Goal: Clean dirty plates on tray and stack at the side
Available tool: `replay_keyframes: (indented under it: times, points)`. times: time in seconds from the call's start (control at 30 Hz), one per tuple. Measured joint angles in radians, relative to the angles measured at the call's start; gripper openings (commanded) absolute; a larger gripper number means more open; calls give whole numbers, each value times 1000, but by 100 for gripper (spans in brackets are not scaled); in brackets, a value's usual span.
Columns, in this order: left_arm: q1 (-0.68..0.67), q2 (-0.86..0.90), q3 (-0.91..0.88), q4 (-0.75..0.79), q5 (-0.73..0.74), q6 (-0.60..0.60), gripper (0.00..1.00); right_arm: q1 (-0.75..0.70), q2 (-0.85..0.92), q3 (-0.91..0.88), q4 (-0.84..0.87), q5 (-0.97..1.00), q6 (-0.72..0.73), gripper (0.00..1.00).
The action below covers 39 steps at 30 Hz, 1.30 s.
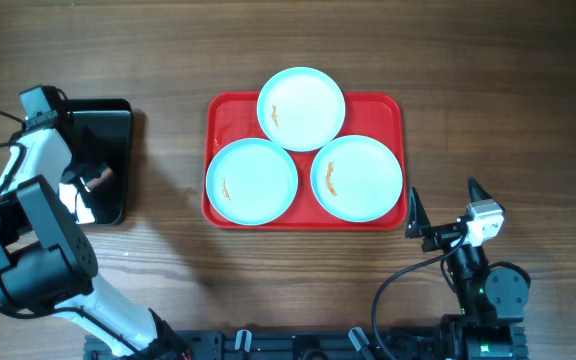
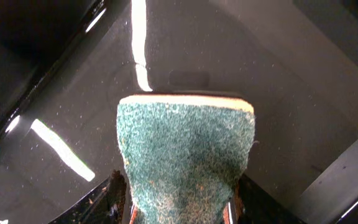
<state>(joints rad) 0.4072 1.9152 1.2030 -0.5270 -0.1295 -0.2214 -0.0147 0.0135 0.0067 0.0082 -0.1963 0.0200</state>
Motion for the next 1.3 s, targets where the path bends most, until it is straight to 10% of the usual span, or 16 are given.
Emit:
replay_keyframes:
  times: [0.5,0.83,1.3]
  points:
    - [0,0,0,3,34,0,50,0,0,0,0,0,0,100]
    - [1,0,0,-8,37,-1,4,0,0,0,0,0,0,100]
    - [1,-18,0,-15,45,3,4,0,0,0,0,0,0,100]
